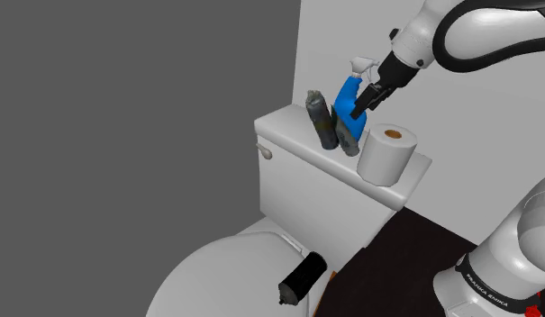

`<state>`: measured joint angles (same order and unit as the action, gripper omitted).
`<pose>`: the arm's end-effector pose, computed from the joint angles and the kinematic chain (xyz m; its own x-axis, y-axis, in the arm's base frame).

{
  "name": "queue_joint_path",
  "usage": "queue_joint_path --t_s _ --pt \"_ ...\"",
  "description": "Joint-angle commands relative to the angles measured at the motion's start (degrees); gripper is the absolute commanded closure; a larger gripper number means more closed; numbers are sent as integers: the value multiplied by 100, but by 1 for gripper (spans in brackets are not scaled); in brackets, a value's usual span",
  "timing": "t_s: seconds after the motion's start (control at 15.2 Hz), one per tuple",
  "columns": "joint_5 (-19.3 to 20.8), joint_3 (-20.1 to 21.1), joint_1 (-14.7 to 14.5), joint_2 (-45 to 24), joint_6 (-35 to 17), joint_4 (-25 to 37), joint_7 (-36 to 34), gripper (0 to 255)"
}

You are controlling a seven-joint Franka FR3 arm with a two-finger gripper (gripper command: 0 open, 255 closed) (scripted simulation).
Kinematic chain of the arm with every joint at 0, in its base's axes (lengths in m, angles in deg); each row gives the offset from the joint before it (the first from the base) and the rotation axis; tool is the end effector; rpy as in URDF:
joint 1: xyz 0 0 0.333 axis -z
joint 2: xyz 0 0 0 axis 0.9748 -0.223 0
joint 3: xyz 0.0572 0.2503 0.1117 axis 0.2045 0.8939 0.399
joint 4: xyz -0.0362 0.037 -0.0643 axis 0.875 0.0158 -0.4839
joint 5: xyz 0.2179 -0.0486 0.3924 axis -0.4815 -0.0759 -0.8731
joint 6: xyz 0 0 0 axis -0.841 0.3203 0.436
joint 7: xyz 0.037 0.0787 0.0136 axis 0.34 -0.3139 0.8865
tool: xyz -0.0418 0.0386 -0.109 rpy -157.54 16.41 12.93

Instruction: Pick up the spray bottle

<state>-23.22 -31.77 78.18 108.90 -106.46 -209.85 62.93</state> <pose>0.4470 -0.0054 0.4525 0.9251 0.0432 0.3774 0.0551 -0.9983 -0.0207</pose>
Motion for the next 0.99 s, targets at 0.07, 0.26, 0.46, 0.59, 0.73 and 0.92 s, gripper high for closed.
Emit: queue_joint_path --t_s 0.07,0.26,0.46,0.59,0.73,0.92 --pt "1 -10 3 2 -51 -49 14 255" --pt "0 -10 2 0 -49 -45 13 255" --pt "0 -10 2 0 -50 -46 13 255" --pt "0 -10 2 4 -49 -48 13 255" --pt "3 -5 2 17 31 19 3 255" --pt "12 -5 7 43 273 235 -10 255"
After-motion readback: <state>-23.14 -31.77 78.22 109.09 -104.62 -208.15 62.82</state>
